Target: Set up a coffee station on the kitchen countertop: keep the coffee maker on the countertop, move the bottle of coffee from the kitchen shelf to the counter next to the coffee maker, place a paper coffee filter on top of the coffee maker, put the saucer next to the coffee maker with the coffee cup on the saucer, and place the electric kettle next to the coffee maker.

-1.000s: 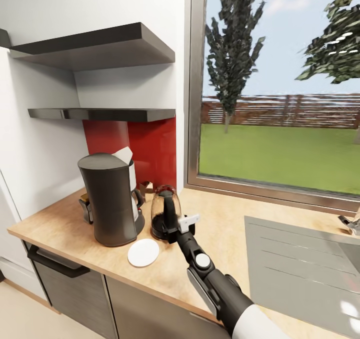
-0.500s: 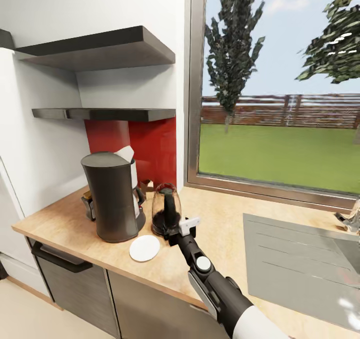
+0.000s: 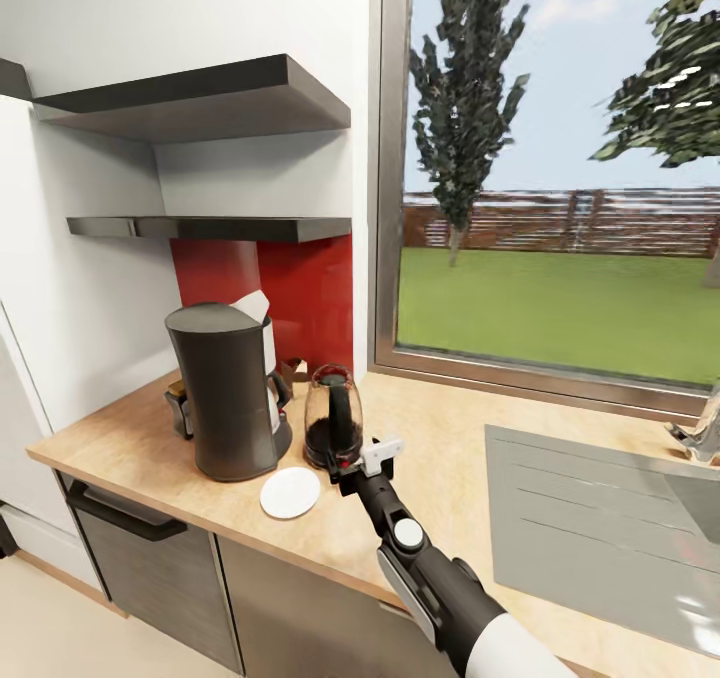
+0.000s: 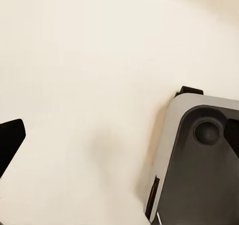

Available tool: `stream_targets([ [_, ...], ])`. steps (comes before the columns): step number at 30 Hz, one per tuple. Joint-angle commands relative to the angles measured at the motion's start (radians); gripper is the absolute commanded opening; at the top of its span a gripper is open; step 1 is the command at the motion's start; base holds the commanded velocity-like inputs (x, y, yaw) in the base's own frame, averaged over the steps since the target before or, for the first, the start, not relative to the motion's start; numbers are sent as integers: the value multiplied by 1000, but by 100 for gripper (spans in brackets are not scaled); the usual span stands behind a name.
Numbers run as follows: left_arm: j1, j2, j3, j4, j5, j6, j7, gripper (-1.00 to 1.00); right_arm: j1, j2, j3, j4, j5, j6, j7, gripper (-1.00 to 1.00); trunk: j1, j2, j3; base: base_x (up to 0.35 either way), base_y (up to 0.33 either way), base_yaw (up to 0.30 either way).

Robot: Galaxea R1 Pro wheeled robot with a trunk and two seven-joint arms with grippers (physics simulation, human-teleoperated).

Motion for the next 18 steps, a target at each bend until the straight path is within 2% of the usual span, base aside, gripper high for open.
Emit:
stream_targets([
  [1, 1, 1, 3, -2, 5, -1, -1, 100, -1, 0, 5, 11, -10, -6, -6, 100, 0, -1, -1, 0, 0, 0],
  [6, 1, 1, 4, -2, 5, -1, -1, 100, -1, 0, 4, 38, -11, -23, -6, 100, 0, -1, 2, 0, 0, -142],
  [13, 1, 1, 4, -2, 5, -1, -1, 100, 1, 0, 4, 42, -13, -42, -6, 100, 0, -1, 5, -1, 0, -276],
  [18, 1, 2, 4, -3, 6, -2, -1, 100, 2, 0, 2, 48, -13, -49, -6, 100, 0, -1, 8, -158, 2, -290],
])
